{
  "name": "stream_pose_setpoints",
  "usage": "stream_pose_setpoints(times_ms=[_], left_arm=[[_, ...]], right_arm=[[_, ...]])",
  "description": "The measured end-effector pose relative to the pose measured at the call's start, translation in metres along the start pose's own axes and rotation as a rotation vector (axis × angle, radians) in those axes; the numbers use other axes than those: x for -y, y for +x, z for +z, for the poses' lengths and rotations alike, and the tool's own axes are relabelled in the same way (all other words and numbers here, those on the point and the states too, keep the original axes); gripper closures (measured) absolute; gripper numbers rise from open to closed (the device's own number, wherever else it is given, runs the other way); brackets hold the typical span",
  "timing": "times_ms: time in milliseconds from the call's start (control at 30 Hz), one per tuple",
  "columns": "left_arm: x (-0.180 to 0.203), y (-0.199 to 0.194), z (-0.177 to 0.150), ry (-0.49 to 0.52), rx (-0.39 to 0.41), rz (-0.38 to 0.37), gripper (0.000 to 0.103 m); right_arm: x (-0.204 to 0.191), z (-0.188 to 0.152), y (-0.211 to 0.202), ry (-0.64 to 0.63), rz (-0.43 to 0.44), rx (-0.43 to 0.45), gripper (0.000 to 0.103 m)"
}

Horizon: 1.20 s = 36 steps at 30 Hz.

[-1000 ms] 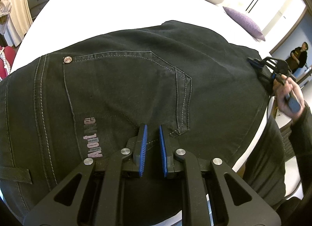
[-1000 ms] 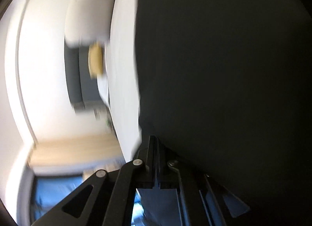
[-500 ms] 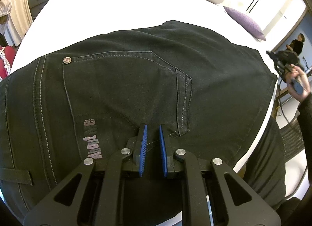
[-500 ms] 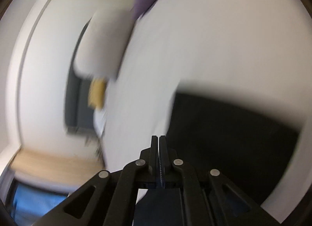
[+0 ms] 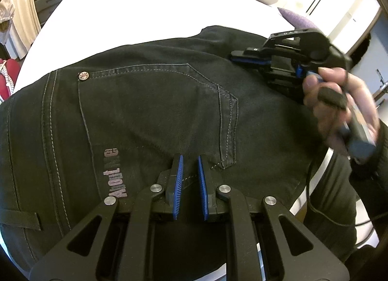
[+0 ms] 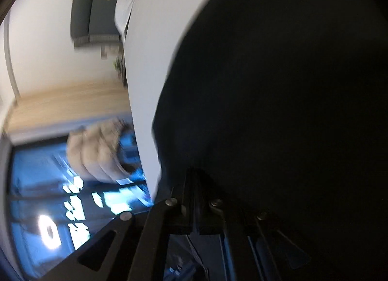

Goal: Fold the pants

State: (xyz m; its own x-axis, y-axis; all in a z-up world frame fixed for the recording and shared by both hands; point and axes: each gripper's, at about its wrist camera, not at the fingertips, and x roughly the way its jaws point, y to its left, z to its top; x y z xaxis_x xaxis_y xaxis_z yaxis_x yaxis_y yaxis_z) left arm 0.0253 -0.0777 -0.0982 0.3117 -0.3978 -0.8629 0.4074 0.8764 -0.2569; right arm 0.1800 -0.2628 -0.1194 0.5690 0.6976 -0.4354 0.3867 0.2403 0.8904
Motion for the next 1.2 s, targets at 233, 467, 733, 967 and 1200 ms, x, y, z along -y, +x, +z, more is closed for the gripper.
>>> stream_pose_setpoints(times_ms=[233,467,733,967,1200], left_arm=[[-0.012,-0.005,0.000,-0.032,0.003,-0.028,0.090],[-0.002,-0.010,0.014,-0.036,-0.028,0.003,0.090],[-0.019,-0.008,0.004,-0.076,-0.006,-0.066,0.090],[-0.031,-0.007,-0.004,-0.080,0.018,-0.101,0.090],[-0.035,-0.008,-0.009,-0.096,0.037,-0.122,0.090]], right_arm=[[0.038,0.038,-0.160,0.045,-0.130,0.412,0.096],[-0.063,0.007,-0.134,-0.323,-0.063,0.110,0.026],[-0.104,-0.001,-0.002,-0.427,-0.141,-0.348,0.042],[-0.055,0.028,0.036,-0.274,-0.166,-0.215,0.079],[-0.037,0.032,-0.021,-0.217,-0.134,0.042,0.058]])
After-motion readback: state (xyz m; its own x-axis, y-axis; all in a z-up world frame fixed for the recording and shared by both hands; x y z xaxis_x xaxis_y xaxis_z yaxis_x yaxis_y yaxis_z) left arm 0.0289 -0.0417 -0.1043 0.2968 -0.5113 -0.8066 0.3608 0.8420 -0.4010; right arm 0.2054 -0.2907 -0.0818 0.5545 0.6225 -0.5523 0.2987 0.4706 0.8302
